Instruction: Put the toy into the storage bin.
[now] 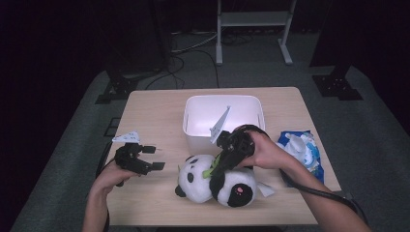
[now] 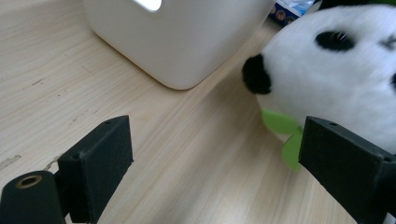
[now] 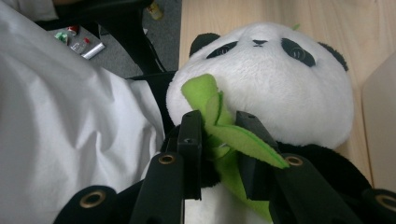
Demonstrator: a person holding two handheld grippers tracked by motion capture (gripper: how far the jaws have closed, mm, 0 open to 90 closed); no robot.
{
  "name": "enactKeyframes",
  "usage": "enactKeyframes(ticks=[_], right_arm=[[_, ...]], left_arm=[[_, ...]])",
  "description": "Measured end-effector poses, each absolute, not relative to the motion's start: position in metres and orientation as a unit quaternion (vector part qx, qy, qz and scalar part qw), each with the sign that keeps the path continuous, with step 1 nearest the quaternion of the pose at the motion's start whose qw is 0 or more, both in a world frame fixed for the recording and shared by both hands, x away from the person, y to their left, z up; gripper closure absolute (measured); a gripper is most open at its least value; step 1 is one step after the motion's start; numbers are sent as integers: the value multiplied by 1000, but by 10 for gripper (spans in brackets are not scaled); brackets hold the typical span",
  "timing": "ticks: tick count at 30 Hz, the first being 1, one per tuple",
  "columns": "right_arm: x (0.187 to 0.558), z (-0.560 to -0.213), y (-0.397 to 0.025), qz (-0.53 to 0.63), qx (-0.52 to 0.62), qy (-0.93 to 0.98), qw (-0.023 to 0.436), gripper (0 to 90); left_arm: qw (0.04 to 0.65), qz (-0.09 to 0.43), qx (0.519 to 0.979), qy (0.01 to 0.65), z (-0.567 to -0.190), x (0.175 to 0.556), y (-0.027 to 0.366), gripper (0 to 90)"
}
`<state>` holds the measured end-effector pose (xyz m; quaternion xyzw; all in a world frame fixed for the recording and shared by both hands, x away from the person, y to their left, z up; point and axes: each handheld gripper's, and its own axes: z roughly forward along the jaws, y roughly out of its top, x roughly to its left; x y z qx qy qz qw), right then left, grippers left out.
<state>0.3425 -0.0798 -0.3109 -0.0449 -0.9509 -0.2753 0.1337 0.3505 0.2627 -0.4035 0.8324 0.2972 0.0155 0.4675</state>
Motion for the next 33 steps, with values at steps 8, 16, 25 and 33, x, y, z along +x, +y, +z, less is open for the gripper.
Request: enactKeyframes(ticks=[8,16,25,33], right_arm=[[341,-284,-84,-282,-40,-952,113,721],[342,-251,-88,-287,-35,-953,92,722],[353,-212,-97,-303,-33,-949,76,724],[370,-170,-104,-301,-38,-952,48,724]], left_arm=[[475,14,827,302,-404,351,267,86],[478,11,819,316,-408,352,276,86],[479,3,814,329,-415,355,282,86],[484,7,808,336,-415,355,289,86]])
